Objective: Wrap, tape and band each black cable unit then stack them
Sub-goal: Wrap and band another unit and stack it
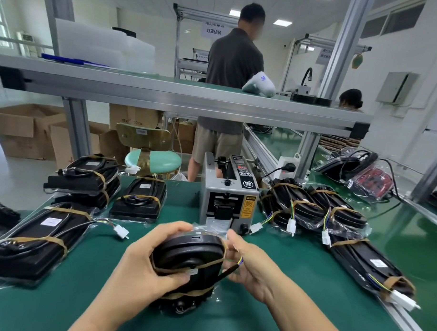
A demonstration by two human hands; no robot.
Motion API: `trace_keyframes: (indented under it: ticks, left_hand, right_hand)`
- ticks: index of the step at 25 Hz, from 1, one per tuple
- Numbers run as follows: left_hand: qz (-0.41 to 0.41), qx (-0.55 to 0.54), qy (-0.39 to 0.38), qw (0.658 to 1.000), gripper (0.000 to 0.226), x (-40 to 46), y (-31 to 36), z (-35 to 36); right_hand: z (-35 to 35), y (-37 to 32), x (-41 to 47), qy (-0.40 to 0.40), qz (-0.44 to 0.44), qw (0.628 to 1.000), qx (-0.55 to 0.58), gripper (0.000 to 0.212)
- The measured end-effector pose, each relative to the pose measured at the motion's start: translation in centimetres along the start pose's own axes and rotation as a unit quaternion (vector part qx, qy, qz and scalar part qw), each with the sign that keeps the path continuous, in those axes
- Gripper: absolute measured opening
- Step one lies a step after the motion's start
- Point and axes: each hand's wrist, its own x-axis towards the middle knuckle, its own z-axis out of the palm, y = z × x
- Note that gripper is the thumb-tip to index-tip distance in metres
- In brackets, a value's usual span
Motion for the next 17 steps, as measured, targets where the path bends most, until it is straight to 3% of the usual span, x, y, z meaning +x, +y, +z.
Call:
trace_keyframes:
  ticks: [1, 4, 6, 10, 13, 15, 17]
  left_hand:
    - [-0.005, 0.000, 0.006, 1.000, 0.073, -0.1, -0.2, 0.1]
    - [-0.002, 0.057, 0.084, 0.995, 0.077, -0.3, -0.5, 0.5]
    - [-0.003, 0.085, 0.137, 0.987, 0.079, -0.4, -0.8, 0.4]
    - [-0.039, 0.105, 0.195, 0.974, 0.080, -0.4, -1.3, -0.7]
    - [-0.034, 0.164, 0.192, 0.967, 0.077, -1.0, -1.2, -0.9]
    - [-0.021, 0.209, 0.205, 0.956, 0.072, -1.5, -1.3, -1.1]
    - [-0.027, 0.186, 0.206, 0.960, 0.067, -1.5, -1.2, -1.1]
  right_hand:
    - [-0.3, 0.3, 0.2, 0.020, -0.013, 1.000, -0.002, 0.018]
    - [-0.7, -0.1, 0.4, 0.101, -0.197, 0.971, -0.092, 0.010]
    - [0.0, -0.9, 0.3, 0.066, -0.257, 0.954, -0.137, 0.014]
    - [1.7, -1.4, 1.2, 0.033, -0.244, 0.954, -0.168, 0.023]
    - [1.3, -1.8, 2.9, 0.120, -0.162, 0.977, -0.065, 0.020]
    - [0.8, -2.2, 4.1, 0.185, -0.132, 0.973, -0.036, 0.017]
    - [0.7, -3.0, 5.4, 0.222, -0.121, 0.967, -0.033, 0.016]
